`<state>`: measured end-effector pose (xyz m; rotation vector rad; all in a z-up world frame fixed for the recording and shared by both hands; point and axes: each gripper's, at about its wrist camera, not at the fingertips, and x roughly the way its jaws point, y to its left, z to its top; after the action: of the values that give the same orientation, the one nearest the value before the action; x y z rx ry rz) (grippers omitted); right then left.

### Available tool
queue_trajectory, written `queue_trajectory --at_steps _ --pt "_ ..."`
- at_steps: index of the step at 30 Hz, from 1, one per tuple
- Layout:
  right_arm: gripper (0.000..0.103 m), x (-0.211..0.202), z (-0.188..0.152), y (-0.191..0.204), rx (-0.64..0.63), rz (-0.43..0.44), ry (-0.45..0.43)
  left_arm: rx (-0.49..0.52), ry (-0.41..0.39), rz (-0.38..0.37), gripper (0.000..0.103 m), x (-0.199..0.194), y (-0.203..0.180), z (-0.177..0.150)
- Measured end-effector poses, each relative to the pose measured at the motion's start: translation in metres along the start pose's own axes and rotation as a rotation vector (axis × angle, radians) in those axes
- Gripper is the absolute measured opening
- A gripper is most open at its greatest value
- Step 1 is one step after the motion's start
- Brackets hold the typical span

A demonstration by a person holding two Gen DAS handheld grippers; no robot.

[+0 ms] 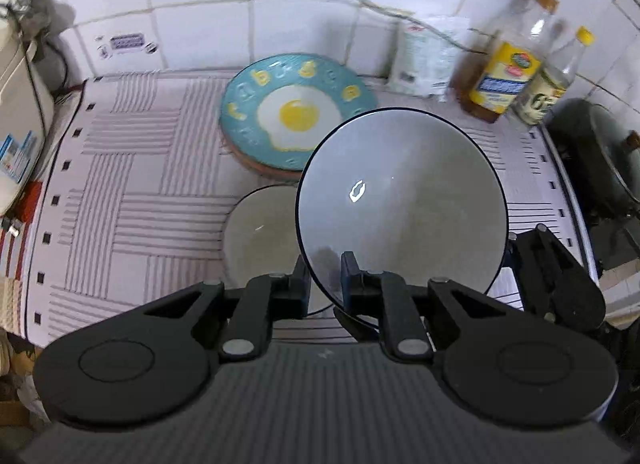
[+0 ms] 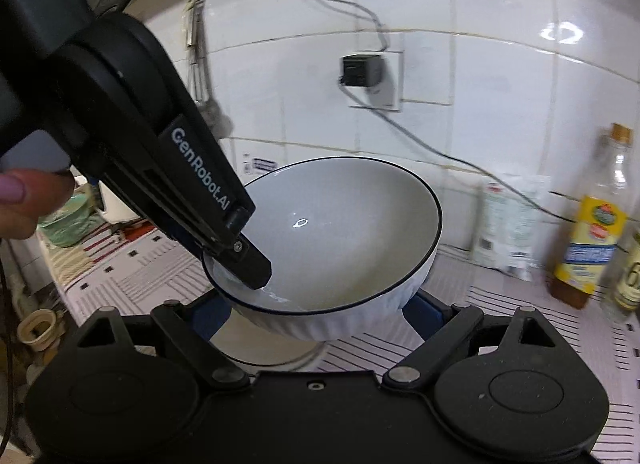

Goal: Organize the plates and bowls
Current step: 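Lift the small white bowl with both grippers and carry it over the nested bowls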

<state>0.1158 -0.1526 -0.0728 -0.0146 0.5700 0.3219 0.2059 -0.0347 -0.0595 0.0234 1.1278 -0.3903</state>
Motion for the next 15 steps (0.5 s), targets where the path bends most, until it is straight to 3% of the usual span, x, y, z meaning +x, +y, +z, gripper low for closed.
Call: queue_trajectory --at_steps 5,9,15 --pt "0.095 0.020 0.000 0.015 -0.005 0.083 0.073 -0.030 0.041 0.027 0.013 0.017 0.024 0.001" --pt "0.094 0.041 0.000 0.007 0.073 0.165 0.141 -0.016 0.072 0.052 0.014 0.030 0.030 0.004" --pt "0.094 0.057 0.000 0.008 0.068 0.222 0.219 -0.018 0.149 0.108 0.013 0.046 0.035 0.010"
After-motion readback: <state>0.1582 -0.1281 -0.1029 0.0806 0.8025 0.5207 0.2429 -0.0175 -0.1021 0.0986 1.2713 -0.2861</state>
